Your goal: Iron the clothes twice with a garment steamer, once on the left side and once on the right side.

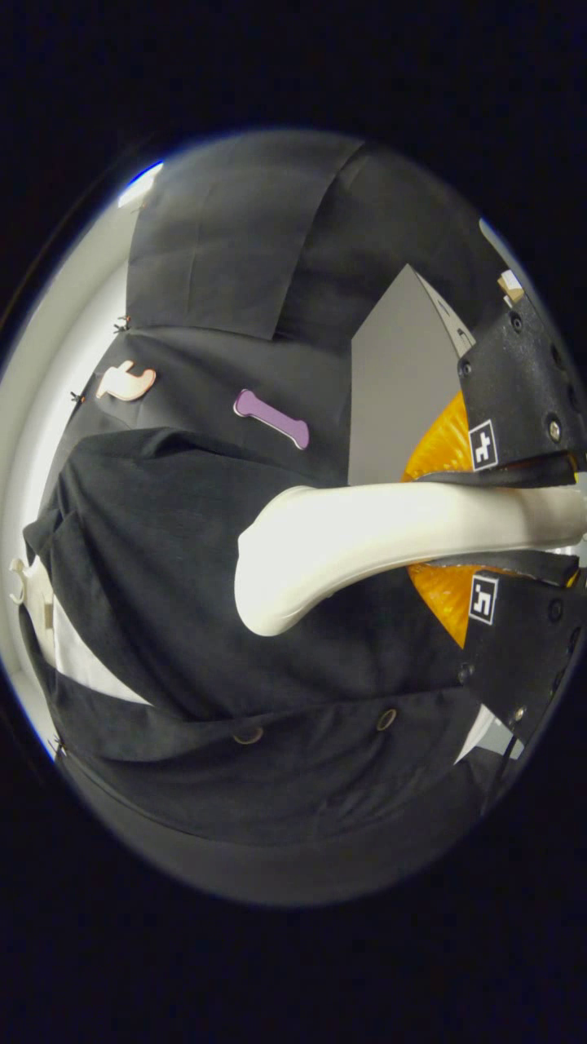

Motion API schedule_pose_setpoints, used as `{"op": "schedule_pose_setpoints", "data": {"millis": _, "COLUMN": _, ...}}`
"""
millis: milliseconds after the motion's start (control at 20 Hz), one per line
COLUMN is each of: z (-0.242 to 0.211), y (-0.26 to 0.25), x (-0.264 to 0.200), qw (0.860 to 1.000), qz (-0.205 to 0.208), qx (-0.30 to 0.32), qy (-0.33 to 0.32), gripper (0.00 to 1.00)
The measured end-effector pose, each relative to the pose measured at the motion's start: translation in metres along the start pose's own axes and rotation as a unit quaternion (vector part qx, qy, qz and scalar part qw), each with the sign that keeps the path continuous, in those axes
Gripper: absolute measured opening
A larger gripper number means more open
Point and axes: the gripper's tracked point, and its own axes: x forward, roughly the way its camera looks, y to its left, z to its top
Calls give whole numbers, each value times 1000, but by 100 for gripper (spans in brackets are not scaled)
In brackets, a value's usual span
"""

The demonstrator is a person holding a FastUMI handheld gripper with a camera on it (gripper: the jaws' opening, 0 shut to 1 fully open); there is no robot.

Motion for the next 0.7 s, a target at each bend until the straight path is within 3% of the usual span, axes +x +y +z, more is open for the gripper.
{"op": "schedule_pose_setpoints", "data": {"millis": 700, "z": -88, "y": 26, "x": 3, "qw": 998, "qz": 21, "qx": -46, "qy": 24, "gripper": 33}}
